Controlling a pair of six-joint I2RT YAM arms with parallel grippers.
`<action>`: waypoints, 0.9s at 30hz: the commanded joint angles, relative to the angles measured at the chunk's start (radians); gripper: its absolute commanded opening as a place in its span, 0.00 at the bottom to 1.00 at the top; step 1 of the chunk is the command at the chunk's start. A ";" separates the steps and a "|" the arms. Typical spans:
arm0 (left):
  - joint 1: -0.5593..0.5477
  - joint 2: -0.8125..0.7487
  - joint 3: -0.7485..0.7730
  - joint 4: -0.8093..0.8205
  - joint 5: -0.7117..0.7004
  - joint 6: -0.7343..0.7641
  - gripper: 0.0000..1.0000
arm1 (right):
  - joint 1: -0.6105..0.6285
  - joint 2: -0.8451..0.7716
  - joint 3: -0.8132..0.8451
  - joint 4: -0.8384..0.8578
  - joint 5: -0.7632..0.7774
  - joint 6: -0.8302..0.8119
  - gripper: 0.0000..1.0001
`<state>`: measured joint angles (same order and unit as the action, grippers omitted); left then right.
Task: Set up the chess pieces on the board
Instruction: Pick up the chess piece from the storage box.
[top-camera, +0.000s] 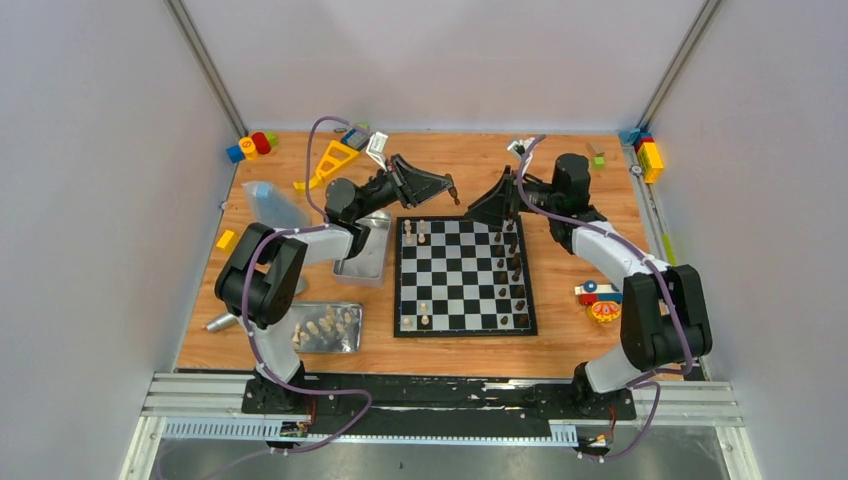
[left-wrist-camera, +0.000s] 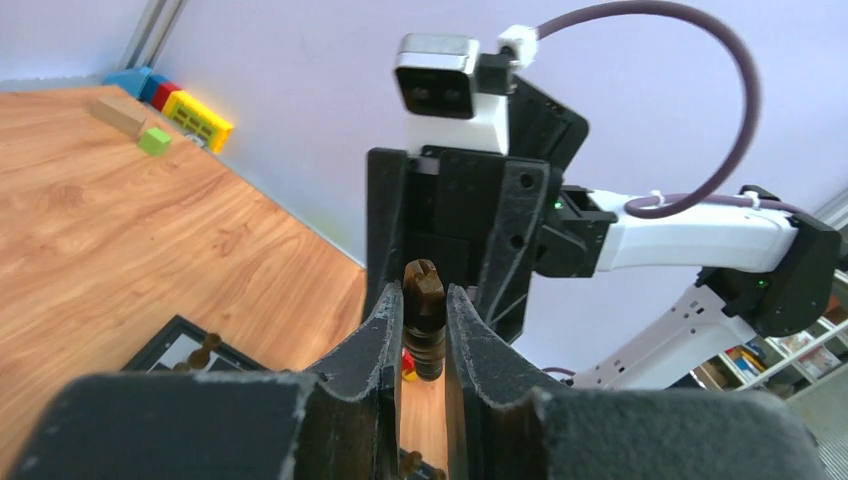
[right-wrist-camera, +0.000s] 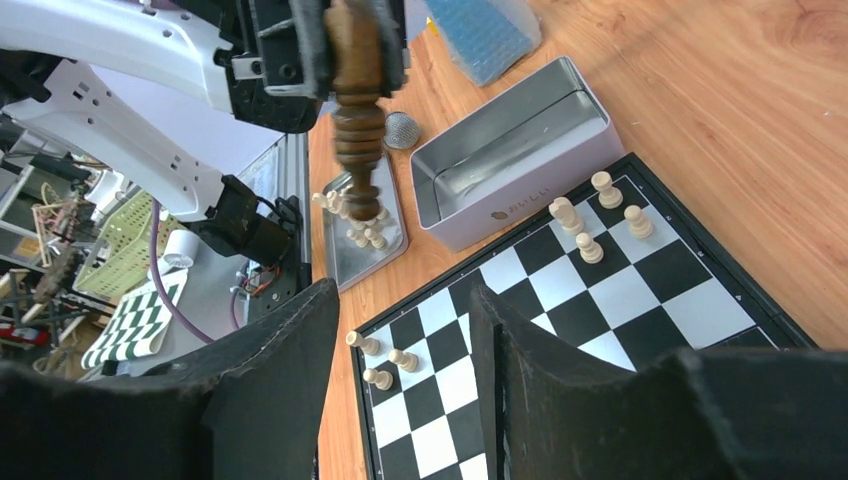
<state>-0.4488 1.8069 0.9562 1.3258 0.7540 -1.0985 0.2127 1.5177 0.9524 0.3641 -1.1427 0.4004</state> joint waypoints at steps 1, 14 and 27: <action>-0.017 -0.045 -0.017 0.115 -0.047 -0.029 0.00 | 0.004 0.044 0.034 0.125 -0.042 0.096 0.51; -0.057 -0.026 -0.027 0.115 -0.066 -0.008 0.00 | 0.017 0.053 0.059 0.175 -0.082 0.159 0.44; -0.059 -0.019 -0.033 0.114 -0.065 0.006 0.00 | 0.030 0.039 0.071 0.176 -0.111 0.162 0.33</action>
<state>-0.4999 1.8065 0.9295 1.3911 0.6960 -1.1133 0.2302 1.5795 0.9787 0.4923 -1.2251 0.5636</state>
